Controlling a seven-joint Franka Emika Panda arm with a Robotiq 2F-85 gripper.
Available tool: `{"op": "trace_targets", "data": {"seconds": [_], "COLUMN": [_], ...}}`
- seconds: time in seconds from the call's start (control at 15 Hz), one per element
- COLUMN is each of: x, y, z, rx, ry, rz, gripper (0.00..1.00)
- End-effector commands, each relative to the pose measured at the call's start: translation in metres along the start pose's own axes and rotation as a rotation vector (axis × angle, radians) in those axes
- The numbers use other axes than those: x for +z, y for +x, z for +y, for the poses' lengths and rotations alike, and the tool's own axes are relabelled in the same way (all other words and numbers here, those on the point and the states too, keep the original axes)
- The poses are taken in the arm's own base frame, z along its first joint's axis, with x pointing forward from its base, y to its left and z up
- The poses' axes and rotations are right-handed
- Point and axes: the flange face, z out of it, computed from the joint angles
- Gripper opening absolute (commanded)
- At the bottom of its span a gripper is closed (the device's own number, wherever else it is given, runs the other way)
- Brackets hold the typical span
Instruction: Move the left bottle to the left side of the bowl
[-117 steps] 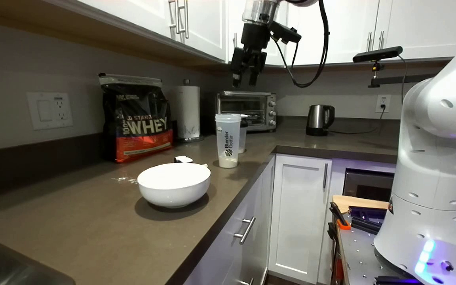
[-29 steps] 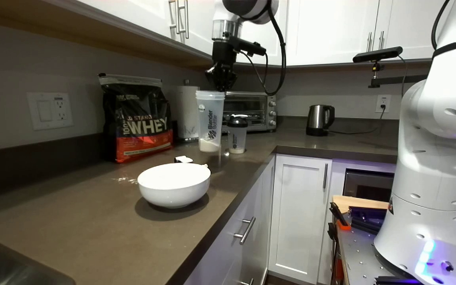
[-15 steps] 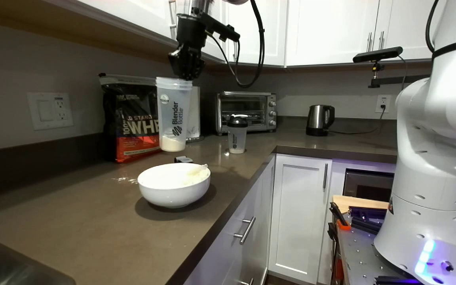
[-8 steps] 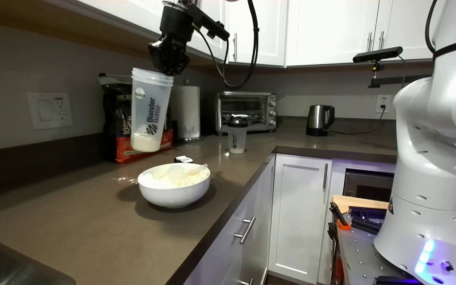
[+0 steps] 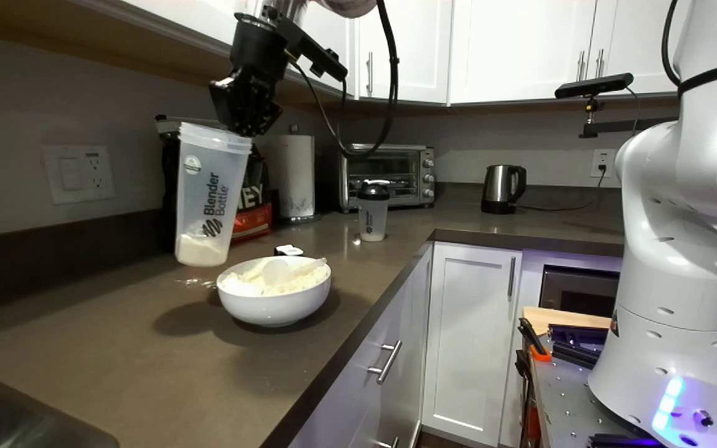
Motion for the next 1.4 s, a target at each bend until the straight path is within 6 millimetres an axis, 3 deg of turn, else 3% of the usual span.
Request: {"op": "trace_targets", "data": {"seconds": [0.0,1.33], "x": [0.012,0.061], "y": [0.002,-0.009], "z": [-0.01,-0.053], "rx": [-0.028,-0.184], "ry": [0.046,0.057], "rz": [-0.001,-0.104], "gripper": [0.04,0.04]}}
